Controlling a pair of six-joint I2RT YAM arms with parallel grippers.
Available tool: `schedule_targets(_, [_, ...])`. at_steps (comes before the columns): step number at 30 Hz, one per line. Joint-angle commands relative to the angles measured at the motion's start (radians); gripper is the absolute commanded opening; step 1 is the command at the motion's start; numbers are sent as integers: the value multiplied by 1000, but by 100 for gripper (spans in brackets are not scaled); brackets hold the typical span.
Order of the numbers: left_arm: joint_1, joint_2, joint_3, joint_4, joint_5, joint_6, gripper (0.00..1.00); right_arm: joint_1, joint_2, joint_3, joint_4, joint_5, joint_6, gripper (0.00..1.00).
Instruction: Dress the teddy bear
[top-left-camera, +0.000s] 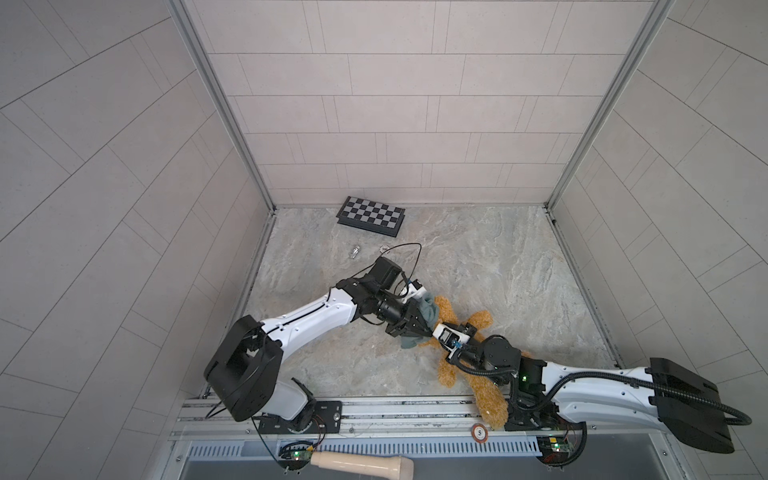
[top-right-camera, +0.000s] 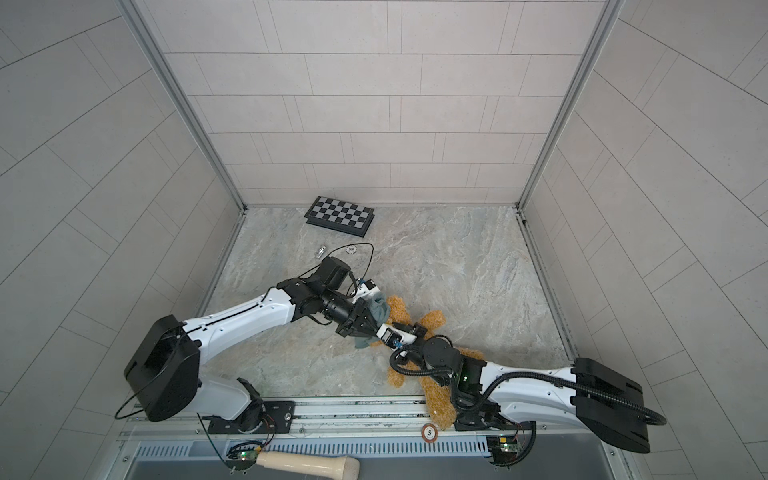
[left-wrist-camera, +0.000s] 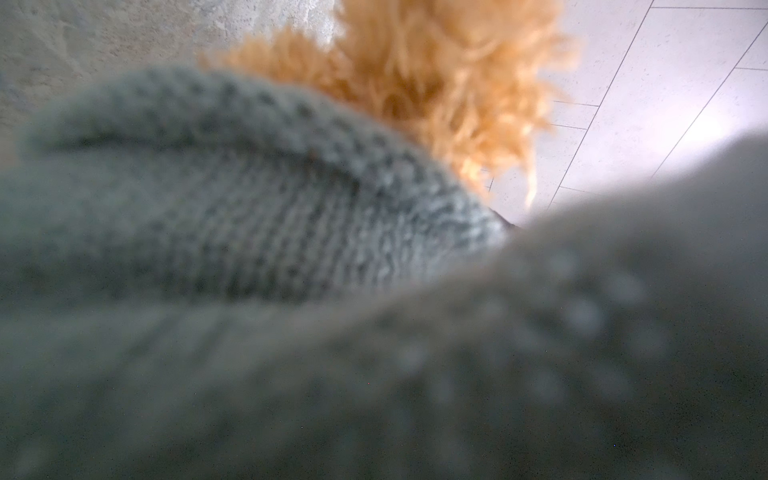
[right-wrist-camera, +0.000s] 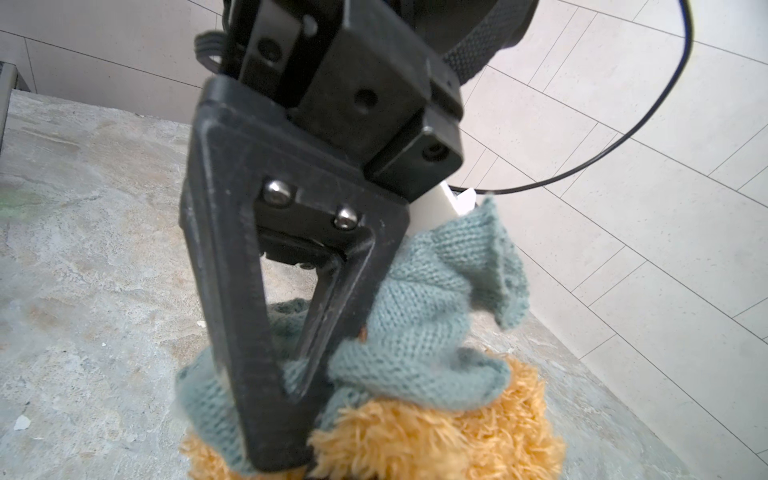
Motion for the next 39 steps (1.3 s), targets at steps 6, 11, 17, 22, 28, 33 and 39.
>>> schedule_targets(6, [58,-65,80,251,-39,5,3,56,-32,5,-81,-306,-57,0])
schedule_targets(11, [61,-79,82,164,-57,49,3,56,-41,1,-58,-293,-67,0])
schedule_targets(17, [61,-112,104,11,-93,177,2,56,-104,-17,-40,-210,-33,0])
schedule_targets(22, [61,-107,101,-101,-118,291,0,49,-99,-7,-87,-120,6,0])
schedule_targets(28, [56,-110,42,-11,-88,252,0,36,25,-6,16,-104,12,0])
schedule_targets(33, [35,-91,34,-62,-102,290,0,25,124,-8,143,-91,20,0])
schedule_targets(39, [10,-53,-5,-17,-150,277,0,24,271,-11,306,-81,52,0])
